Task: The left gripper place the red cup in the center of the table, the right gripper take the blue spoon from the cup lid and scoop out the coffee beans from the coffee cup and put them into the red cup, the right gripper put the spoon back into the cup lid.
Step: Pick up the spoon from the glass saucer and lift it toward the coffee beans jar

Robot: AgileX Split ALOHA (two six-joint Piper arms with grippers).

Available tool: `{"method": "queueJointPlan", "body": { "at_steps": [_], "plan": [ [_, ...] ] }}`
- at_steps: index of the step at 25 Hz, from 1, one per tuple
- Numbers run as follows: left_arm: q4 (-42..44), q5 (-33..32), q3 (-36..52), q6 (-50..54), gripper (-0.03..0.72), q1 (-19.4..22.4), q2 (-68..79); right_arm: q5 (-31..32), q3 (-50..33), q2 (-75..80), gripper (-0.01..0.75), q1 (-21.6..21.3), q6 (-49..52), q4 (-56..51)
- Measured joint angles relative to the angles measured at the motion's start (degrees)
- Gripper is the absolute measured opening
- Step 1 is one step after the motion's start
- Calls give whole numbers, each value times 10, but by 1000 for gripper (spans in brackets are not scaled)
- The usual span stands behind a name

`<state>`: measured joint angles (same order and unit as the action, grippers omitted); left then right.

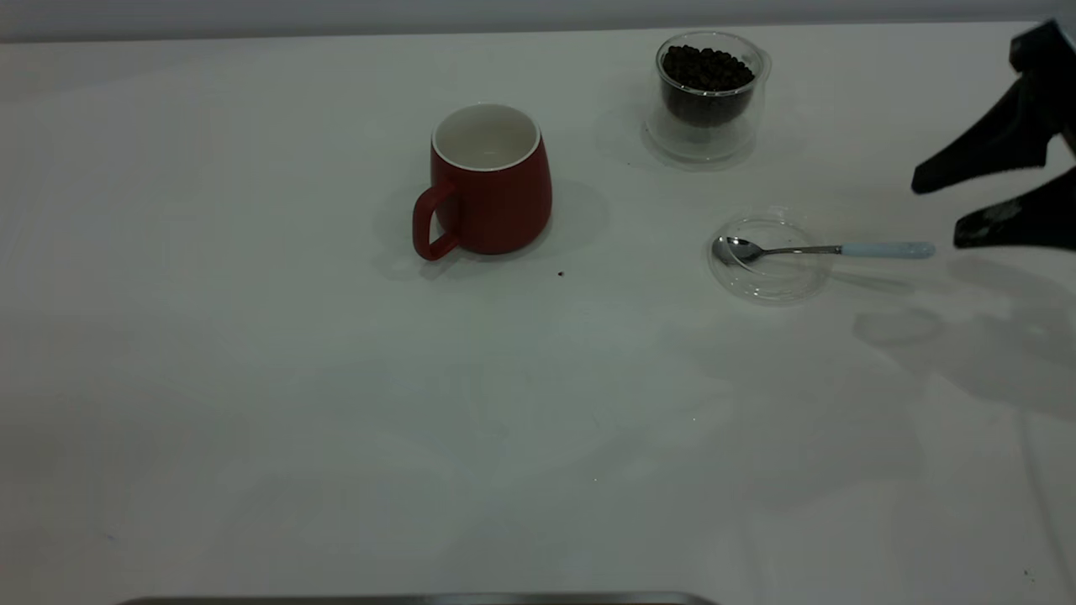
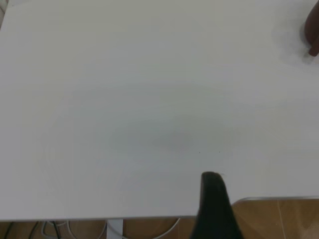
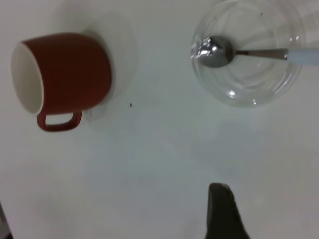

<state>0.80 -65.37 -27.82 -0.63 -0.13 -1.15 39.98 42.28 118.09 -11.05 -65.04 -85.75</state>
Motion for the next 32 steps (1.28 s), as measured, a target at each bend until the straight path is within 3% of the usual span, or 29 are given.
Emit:
{"method": "queueJointPlan", "body": {
  "at_steps": [7, 13, 24, 32],
  "plan": [
    [0, 0, 0, 0, 586, 0, 0, 45, 4, 90, 496, -40, -134, -96],
    [0, 0, 0, 0, 586, 0, 0, 70, 20, 139, 496, -80, -199, -99],
    [0, 0, 0, 0, 586, 0, 0, 89, 131, 197, 560, -88, -176, -3],
    [0, 0, 0, 0, 586, 0, 0, 114, 197, 241, 564, -88, -153, 26]
  ]
}}
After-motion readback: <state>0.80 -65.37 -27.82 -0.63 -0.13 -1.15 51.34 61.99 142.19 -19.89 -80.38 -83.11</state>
